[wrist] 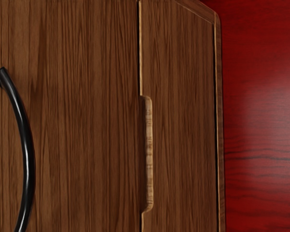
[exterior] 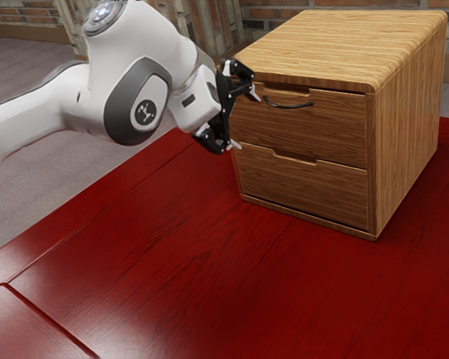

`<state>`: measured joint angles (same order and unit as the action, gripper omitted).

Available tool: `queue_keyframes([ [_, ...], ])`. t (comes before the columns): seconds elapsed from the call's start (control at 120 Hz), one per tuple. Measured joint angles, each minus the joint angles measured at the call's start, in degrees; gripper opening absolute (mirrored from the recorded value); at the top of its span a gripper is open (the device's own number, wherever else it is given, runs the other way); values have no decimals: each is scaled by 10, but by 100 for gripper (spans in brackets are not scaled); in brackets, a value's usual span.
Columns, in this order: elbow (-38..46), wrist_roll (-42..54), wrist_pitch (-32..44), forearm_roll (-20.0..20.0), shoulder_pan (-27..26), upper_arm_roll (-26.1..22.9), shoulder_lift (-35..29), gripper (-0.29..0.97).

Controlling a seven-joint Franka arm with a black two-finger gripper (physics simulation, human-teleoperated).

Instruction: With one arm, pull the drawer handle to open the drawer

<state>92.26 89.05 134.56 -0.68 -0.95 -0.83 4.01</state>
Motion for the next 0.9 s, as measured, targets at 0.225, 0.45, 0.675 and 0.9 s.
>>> queue_keyframes([
  [0.225, -48, -17, -9, -2, -19, -7, 38, 68],
  [0.45, -71, -28, -12, 0, -21, -7, 63, 68],
  [0.675, -95, -37, -13, 2, -22, -7, 92, 70],
  [0.9, -98, -44, -11, 4, -20, -2, 109, 69],
])
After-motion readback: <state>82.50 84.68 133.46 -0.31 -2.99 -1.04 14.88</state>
